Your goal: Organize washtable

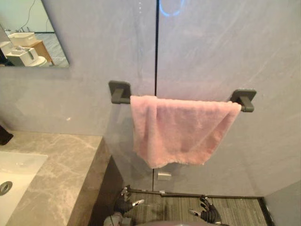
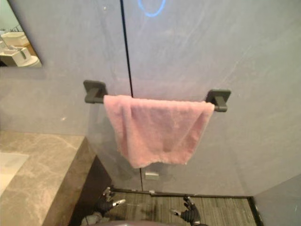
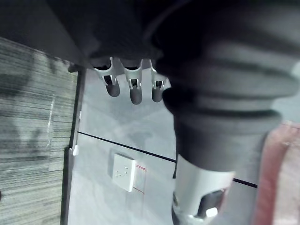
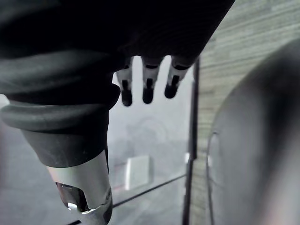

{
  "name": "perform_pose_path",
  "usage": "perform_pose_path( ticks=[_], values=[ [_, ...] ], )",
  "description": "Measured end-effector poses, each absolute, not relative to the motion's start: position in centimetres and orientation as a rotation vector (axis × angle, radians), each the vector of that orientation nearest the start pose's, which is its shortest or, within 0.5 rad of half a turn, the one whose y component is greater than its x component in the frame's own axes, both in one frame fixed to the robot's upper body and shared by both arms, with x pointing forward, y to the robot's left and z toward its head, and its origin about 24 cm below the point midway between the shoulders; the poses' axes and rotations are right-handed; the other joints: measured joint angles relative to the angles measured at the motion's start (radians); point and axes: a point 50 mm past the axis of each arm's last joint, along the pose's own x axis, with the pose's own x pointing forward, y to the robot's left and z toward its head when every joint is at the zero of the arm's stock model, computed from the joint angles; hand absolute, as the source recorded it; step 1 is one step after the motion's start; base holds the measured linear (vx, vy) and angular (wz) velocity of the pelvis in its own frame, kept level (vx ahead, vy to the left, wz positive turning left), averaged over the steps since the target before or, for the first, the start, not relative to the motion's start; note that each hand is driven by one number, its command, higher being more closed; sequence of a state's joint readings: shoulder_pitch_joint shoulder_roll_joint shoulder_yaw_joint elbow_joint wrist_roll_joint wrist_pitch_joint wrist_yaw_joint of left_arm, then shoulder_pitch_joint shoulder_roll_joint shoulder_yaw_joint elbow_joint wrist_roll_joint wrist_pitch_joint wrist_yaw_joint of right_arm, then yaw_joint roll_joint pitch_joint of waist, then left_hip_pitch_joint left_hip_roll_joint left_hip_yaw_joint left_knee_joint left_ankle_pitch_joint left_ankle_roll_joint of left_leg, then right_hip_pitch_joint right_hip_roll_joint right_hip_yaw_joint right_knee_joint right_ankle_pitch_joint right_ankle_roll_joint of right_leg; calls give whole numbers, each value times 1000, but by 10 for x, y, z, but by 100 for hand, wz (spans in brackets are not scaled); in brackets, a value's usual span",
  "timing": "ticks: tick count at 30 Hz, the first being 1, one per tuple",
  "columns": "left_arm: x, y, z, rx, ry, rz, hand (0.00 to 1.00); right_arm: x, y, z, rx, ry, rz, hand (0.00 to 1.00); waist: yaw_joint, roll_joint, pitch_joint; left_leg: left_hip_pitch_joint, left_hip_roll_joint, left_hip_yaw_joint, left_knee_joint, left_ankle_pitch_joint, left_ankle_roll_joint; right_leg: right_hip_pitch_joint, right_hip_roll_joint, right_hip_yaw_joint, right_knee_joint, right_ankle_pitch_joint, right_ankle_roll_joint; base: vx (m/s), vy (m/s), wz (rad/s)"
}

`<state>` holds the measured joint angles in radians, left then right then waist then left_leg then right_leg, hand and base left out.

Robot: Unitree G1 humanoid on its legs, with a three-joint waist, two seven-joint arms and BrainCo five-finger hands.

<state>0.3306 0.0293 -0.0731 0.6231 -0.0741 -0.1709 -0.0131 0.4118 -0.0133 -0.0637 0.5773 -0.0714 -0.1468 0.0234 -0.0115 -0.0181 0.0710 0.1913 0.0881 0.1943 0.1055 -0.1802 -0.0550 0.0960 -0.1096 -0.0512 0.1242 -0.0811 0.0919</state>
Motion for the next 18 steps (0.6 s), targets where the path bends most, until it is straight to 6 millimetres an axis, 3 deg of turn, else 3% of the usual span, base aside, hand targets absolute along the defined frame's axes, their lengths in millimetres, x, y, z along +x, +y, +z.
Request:
perform_pose_path(
  ticks=[14, 18],
  values=[
    [94, 167, -144, 12, 874, 88, 0, 79, -186, -141, -33, 890, -140, 0, 2, 1, -19, 30, 0, 16, -74, 38, -9, -7, 18, 9, -30, 13, -2, -10, -11, -3],
    [108, 175, -144, 51, 863, 96, 0, 98, -186, -142, -60, 876, -117, 0, 27, -14, 6, -16, 5, 56, -40, 32, -11, -98, 20, 50, 63, 0, -3, -2, -6, -29]
  ],
)
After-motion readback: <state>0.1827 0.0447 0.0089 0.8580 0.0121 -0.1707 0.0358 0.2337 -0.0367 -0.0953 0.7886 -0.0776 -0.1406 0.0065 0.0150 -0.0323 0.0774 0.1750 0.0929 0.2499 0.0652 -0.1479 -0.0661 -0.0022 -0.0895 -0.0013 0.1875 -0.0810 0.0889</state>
